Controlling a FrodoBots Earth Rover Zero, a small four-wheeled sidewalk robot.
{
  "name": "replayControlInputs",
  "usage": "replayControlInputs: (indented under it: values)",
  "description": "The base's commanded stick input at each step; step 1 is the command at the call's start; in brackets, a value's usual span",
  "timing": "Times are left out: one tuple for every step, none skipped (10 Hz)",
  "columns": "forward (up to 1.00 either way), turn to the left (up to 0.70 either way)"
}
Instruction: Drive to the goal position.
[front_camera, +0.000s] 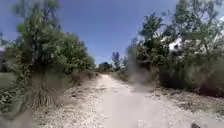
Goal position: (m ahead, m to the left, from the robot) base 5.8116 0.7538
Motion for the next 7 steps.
replayControlInputs:
  values:
    - [0.45, 0.02]
    - [0.45, 0.02]
    - [0.45, 0.02]
    - [0.45, 0.02]
    - [0.45, 0.02]
    - [0.45, 0.02]
    - [0.45, 0.02]
